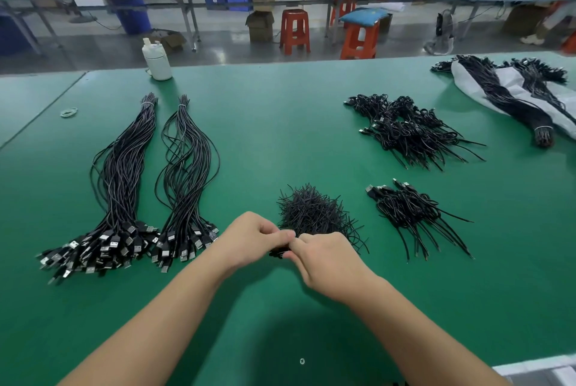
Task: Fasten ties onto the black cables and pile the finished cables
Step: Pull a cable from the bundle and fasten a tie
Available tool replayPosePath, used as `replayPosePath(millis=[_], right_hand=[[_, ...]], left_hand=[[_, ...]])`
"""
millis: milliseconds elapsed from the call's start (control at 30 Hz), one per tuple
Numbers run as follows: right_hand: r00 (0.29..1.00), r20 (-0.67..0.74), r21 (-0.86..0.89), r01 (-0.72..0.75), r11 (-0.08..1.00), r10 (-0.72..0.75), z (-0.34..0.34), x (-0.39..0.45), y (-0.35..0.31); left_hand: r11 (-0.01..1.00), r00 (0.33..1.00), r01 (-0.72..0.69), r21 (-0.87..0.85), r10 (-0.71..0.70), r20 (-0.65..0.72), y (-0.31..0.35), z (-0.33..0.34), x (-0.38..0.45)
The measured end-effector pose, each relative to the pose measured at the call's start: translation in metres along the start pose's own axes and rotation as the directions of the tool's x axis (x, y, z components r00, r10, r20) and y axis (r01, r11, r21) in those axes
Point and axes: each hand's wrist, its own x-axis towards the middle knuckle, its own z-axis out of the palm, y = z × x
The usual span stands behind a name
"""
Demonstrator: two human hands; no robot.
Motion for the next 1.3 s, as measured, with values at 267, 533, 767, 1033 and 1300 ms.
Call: replayPosePath(millis=[267,533,767,1033,1300], right_hand=[[0.987,0.157,0.033,0.018,0.999,-0.023,0.005,0.006,0.006],[0.981,-0.194,-0.051,0.006,0.999,-0.016,-0.009,0.012,0.018],[0.937,-0.347,0.248,0.044,0.968,0.047,-0.002,0.006,0.018],[0.861,-0.010,0.749,-0.330,0.574,0.509,-0.018,0.017,0.005],[0.777,0.310,0.935,-0.354,-0.028,0.548,-0.019,0.026,0.003]], left_hand=[[0.986,0.998,-0.057,0.156,0.053,0.035,0.002,0.001,0.000],[0.936,0.998,-0.052,0.349,0.061,-0.016,0.007,0.001,0.002],[0.907,0.998,0.006,-0.421,0.021,0.059,0.004,-0.002,0.001],[0.932,0.955,-0.289,-0.219,0.267,-0.128,0.008,-0.001,-0.002],[0.805,0.778,-0.475,0.356,0.573,-0.258,0.013,0.008,-0.014]])
